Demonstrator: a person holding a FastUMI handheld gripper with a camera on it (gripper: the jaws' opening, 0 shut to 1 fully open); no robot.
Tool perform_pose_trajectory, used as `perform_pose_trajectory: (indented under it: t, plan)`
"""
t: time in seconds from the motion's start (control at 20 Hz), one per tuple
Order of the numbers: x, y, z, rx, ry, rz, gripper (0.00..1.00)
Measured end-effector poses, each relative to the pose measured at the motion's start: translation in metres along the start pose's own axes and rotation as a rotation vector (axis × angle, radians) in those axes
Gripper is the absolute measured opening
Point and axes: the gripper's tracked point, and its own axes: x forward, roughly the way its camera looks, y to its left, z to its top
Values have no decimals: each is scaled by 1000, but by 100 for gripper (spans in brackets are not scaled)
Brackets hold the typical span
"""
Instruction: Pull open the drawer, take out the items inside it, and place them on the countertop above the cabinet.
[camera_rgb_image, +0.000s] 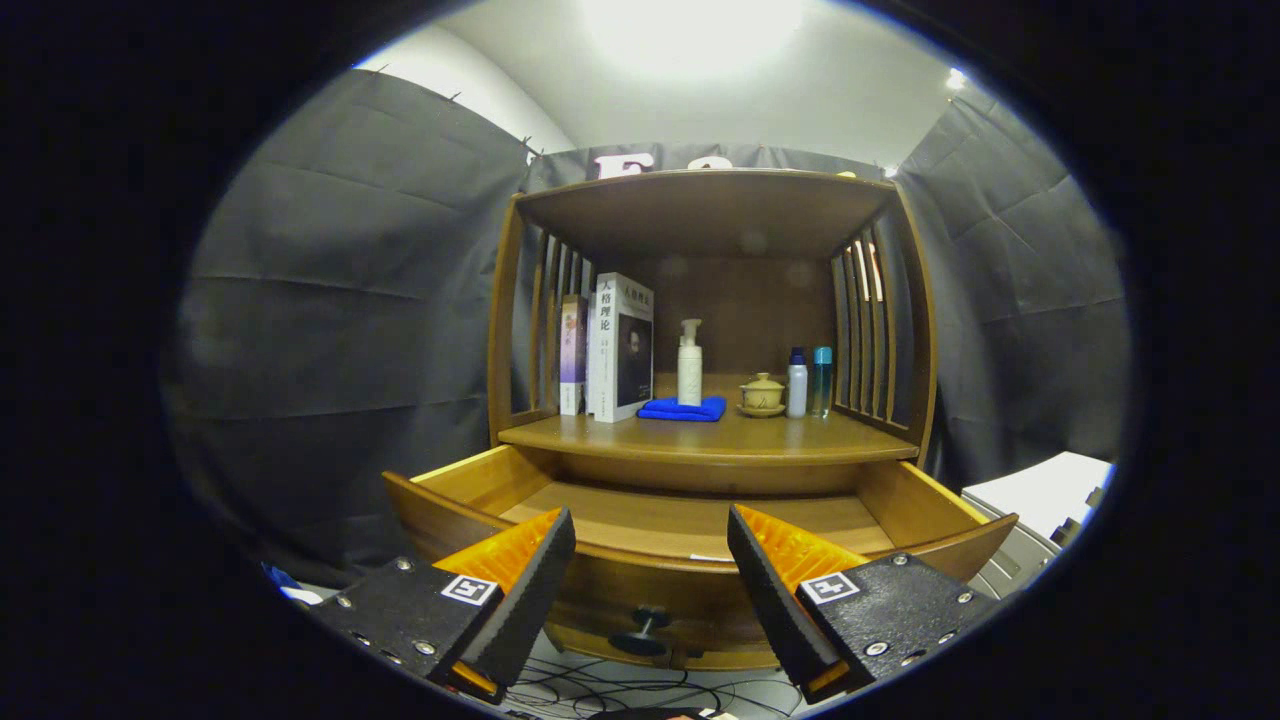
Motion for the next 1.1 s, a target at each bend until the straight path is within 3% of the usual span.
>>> perform_pose_trajectory:
  t: [0.4, 0.65, 1.1]
  plan:
    - [54, -9, 2, 6, 191, 41, 94]
    - [87, -13, -13, 105, 364, 54, 94]
    - [121, -33, -79, 31, 717, 58, 94]
